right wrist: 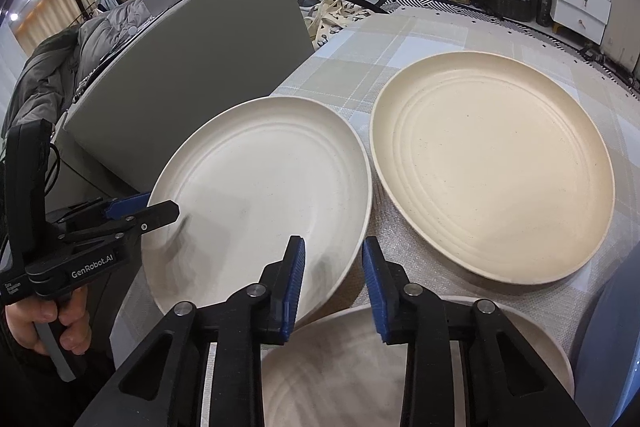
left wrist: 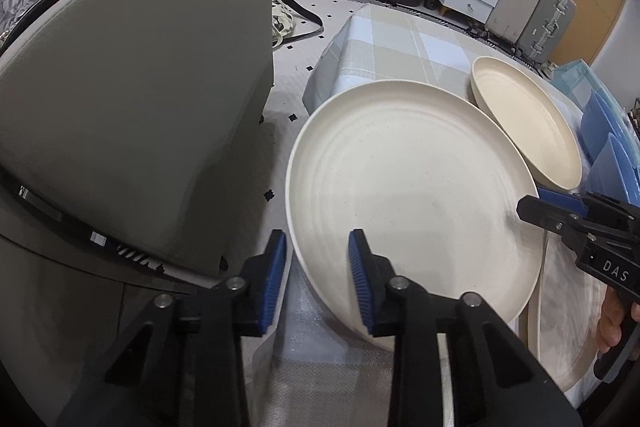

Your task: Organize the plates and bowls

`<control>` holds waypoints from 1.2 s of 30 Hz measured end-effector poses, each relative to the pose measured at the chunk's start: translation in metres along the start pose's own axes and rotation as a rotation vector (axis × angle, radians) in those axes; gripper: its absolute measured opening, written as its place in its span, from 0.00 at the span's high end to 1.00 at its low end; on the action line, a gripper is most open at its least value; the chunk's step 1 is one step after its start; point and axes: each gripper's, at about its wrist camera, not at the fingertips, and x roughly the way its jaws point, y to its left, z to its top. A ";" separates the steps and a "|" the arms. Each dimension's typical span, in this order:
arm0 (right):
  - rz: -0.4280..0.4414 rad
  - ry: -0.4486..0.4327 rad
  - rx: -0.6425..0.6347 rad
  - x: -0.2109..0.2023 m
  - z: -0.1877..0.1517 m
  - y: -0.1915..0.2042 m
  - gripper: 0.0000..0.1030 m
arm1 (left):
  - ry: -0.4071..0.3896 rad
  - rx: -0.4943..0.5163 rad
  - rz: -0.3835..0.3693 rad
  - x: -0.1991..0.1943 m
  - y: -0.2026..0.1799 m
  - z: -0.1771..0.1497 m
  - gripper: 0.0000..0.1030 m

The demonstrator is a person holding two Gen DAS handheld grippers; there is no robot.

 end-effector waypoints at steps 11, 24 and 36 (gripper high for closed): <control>-0.047 -0.010 -0.014 -0.001 -0.001 -0.002 0.86 | -0.006 0.026 0.036 -0.001 -0.002 0.000 0.82; -0.066 -0.038 -0.033 -0.012 -0.001 0.002 0.86 | -0.049 0.030 0.039 -0.017 -0.006 -0.003 0.82; -0.076 -0.084 -0.045 -0.038 -0.009 0.005 0.86 | -0.123 0.027 0.027 -0.048 -0.011 -0.004 0.82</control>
